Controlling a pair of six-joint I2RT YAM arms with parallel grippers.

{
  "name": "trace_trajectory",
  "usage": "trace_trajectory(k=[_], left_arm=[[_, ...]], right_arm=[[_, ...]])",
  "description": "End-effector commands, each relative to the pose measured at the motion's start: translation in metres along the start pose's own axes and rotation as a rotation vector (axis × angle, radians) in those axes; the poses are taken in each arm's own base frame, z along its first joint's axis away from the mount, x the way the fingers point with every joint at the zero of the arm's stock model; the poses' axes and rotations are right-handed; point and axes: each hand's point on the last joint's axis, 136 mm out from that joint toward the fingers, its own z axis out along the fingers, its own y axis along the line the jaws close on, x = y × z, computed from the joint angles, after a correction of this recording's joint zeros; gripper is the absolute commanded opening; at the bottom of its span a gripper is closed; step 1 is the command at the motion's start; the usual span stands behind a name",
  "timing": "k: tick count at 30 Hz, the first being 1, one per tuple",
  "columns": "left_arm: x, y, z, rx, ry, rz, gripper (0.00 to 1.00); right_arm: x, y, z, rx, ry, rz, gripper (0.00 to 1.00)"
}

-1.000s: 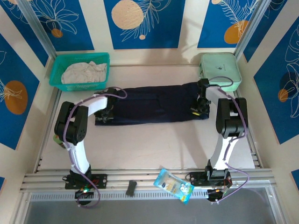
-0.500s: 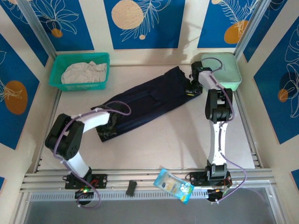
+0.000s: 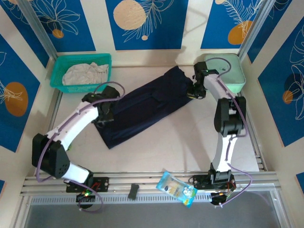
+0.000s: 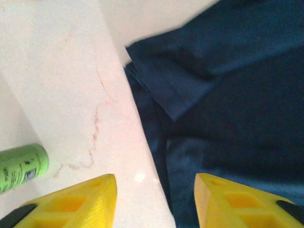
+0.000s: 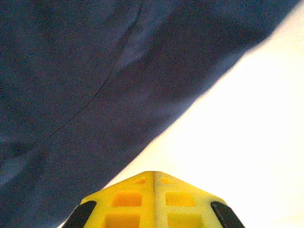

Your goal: Fold and stack the t-shirts

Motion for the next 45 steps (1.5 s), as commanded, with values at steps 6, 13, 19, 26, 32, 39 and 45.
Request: trace_trajectory(k=[6,13,19,26,32,39,45], left_arm=[[-0.043,-0.021,0.088,-0.011,0.099,0.027,0.33],[-0.013,-0.038,0.13,0.013,0.192,0.022,0.31],[0.03,-0.044,0.144,0.018,0.26,0.048,0.3],[0.076,-0.059,0.123,0.054,0.296,0.102,0.3],[0.136,-0.071,0.092,0.111,0.334,0.125,0.31],[0.195,-0.093,0.066,0.181,0.367,0.122,0.32],[0.219,-0.132,0.053,0.257,0.382,0.147,0.32]], right_arm=[[0.072,0.071,0.018,-0.084,0.087,0.227,0.0],[0.055,0.068,0.057,0.043,0.119,0.243,0.0],[0.035,0.056,0.089,0.099,0.161,0.24,0.0],[0.012,0.047,0.113,0.107,0.2,0.199,0.0],[-0.013,0.053,0.123,0.057,0.21,0.102,0.0],[-0.028,0.074,0.145,-0.061,0.236,0.0,0.0],[-0.039,0.092,0.154,-0.161,0.204,-0.057,0.0]])
